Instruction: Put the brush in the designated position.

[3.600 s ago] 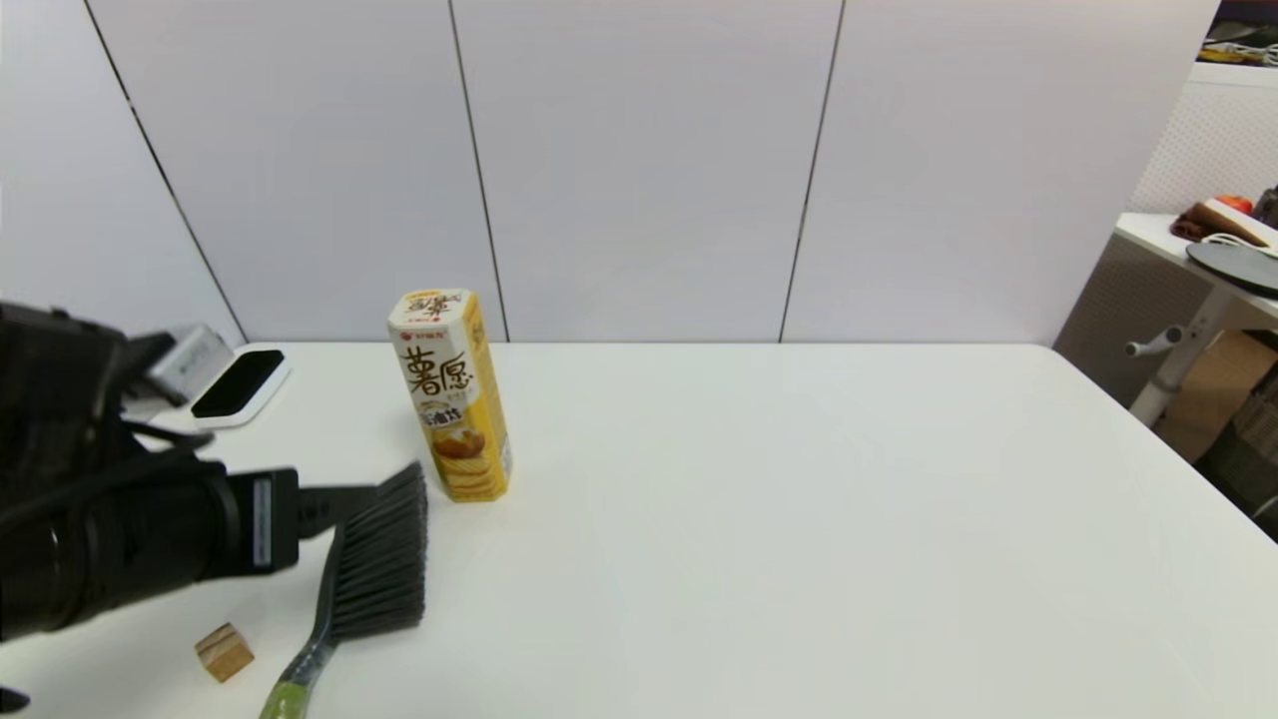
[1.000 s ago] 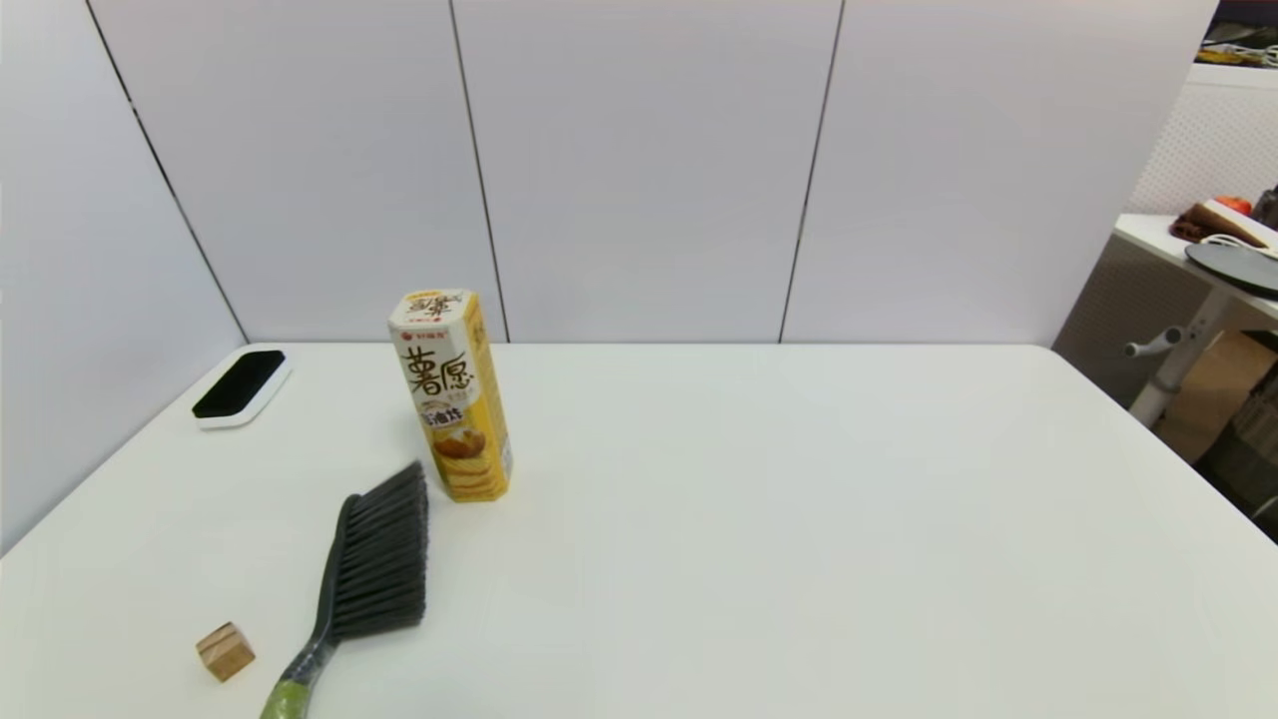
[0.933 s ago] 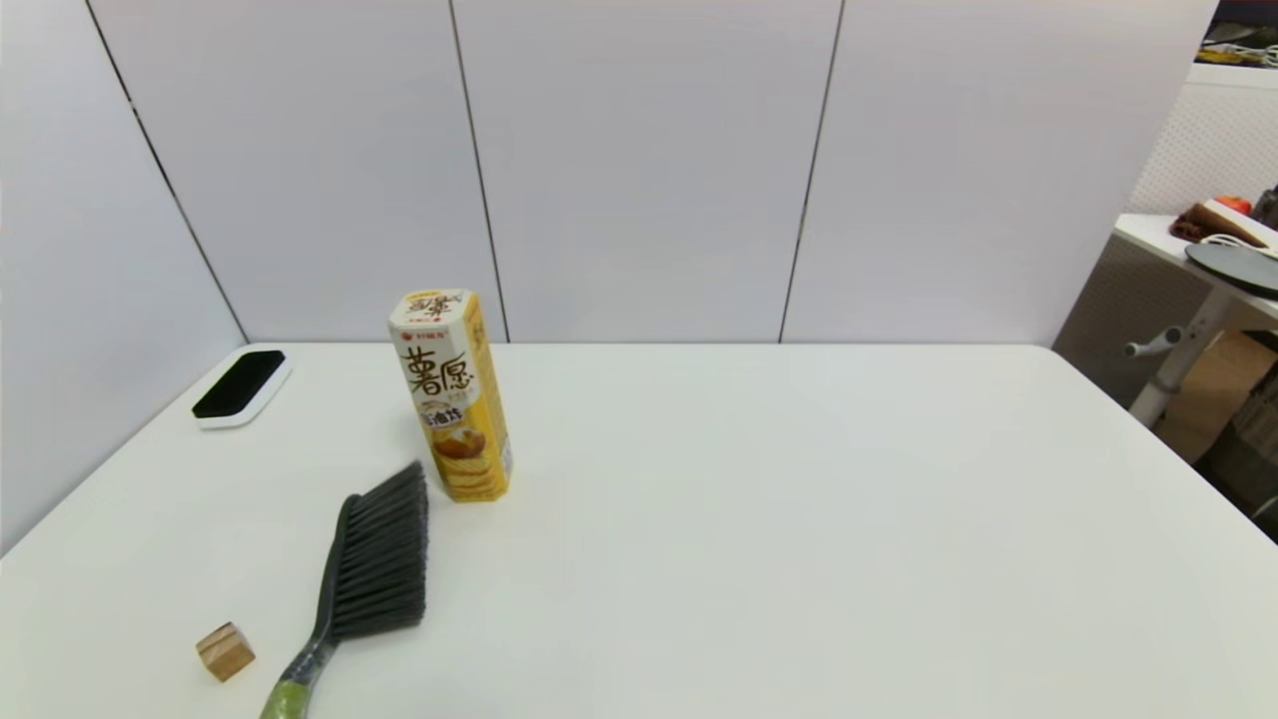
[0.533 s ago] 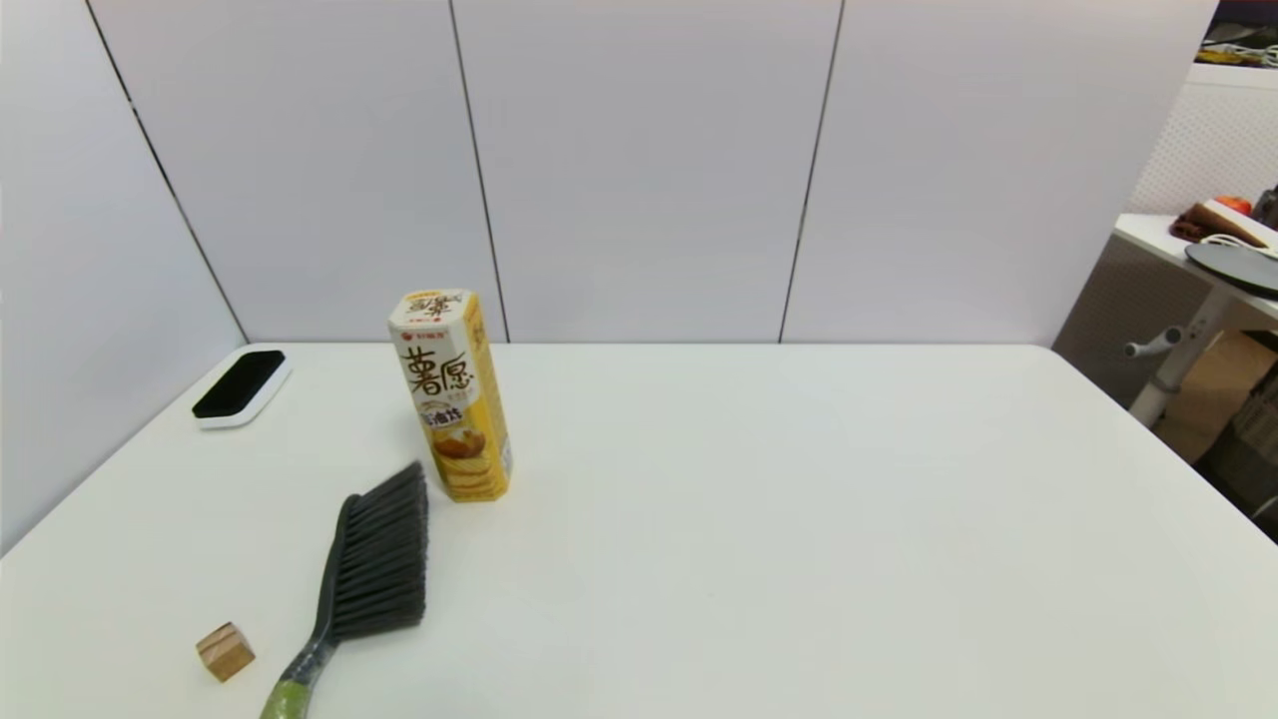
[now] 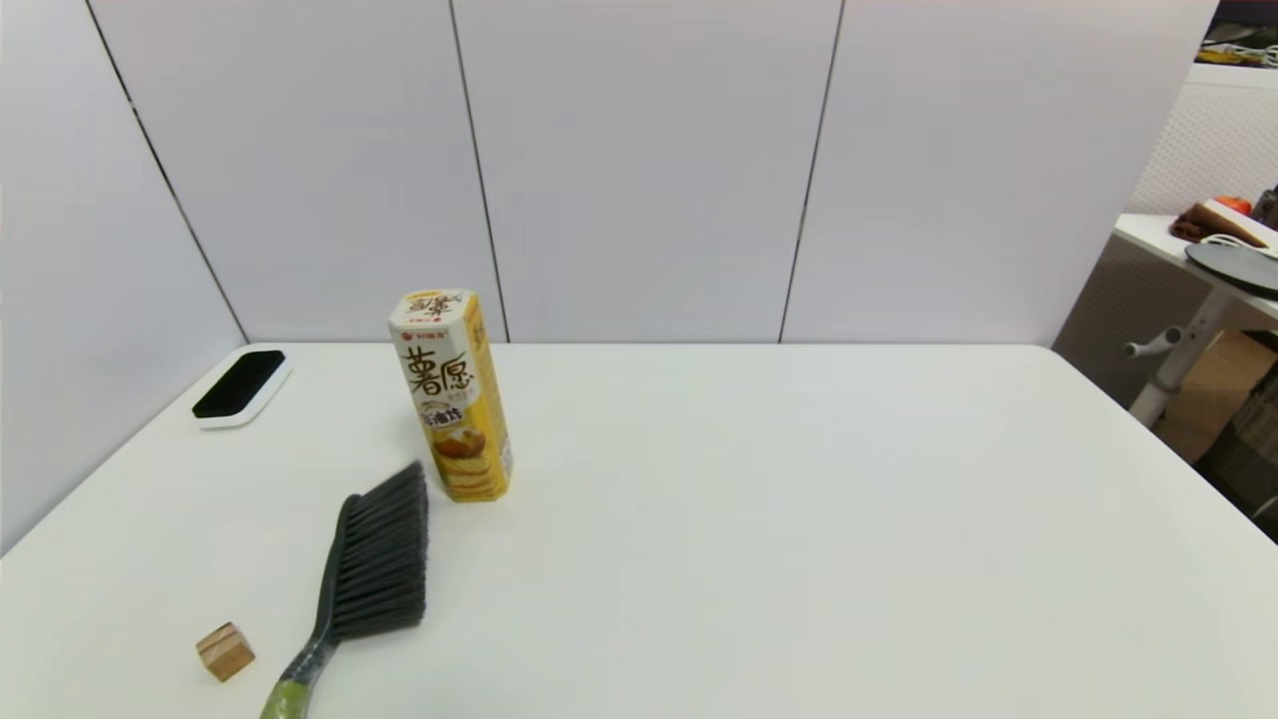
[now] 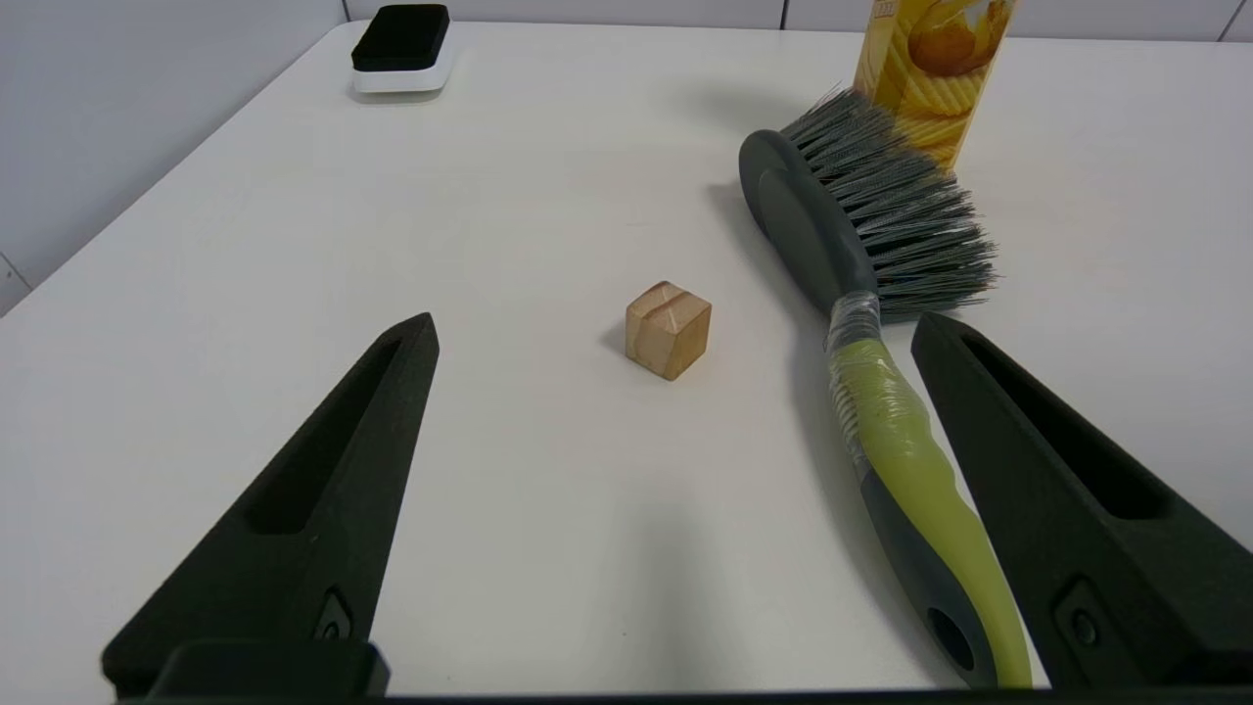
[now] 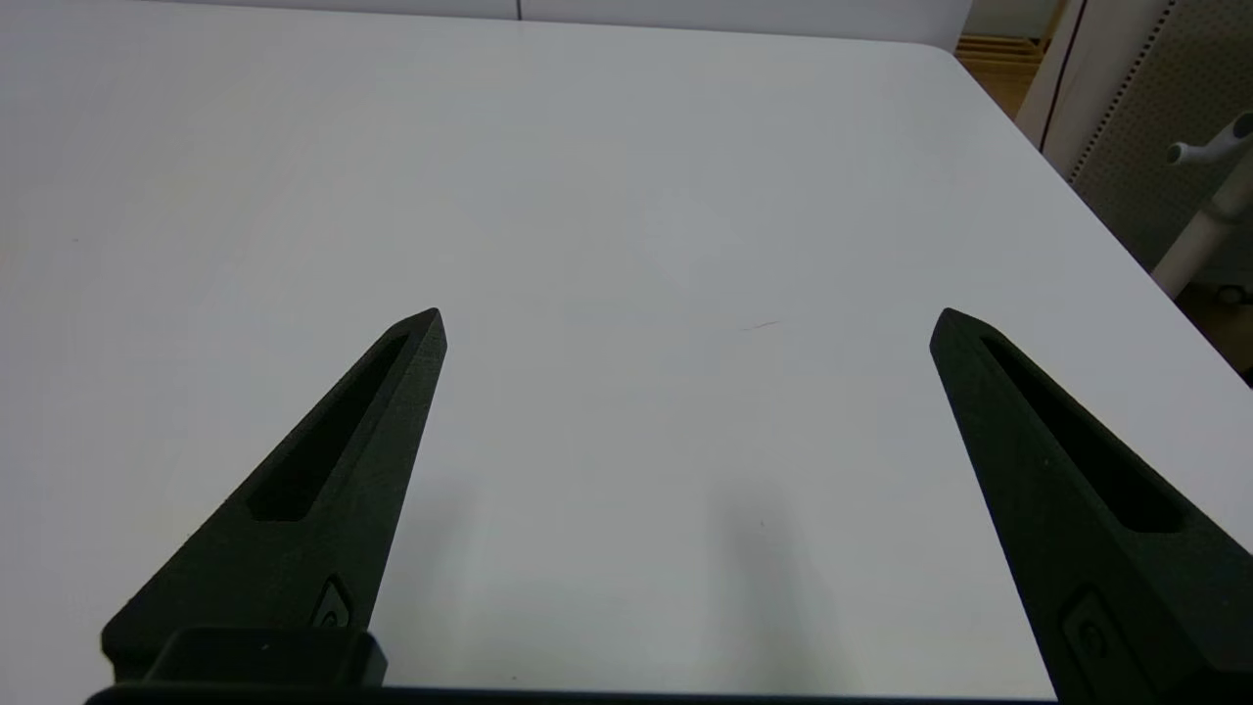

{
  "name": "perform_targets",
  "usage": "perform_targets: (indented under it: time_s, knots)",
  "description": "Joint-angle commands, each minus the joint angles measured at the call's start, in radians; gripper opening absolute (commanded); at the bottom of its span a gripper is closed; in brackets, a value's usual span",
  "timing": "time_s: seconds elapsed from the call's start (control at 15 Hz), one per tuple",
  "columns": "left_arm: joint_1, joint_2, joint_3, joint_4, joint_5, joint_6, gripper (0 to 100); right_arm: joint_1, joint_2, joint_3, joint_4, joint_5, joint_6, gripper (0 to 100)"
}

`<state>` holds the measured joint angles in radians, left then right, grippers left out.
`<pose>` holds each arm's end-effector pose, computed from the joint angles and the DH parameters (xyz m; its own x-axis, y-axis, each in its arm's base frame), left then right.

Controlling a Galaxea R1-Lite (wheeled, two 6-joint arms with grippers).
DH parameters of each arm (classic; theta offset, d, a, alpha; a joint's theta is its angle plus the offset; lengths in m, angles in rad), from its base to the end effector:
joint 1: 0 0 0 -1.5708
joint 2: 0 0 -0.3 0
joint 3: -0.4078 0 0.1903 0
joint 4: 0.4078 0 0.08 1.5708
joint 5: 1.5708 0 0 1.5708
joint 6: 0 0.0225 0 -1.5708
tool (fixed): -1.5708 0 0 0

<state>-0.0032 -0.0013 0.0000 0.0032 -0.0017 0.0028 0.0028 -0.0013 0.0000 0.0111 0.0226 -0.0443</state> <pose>-0.0229 0.0000 0.0751 1.0000 -0.0049 -0.0019 0.0049 1.0000 0.0028 -0.0229 0.0004 0.0743 0.9996 0.0254 -0.0098 -0.0258 0.9987 -0.0441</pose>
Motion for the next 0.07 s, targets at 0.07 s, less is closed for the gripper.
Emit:
perform_targets:
  time_s: [0.07]
  knots:
    - [0.0, 0.001, 0.0, 0.0, 0.0, 0.0, 100, 0.0, 0.001, 0.002, 0.001, 0.0, 0.0, 100]
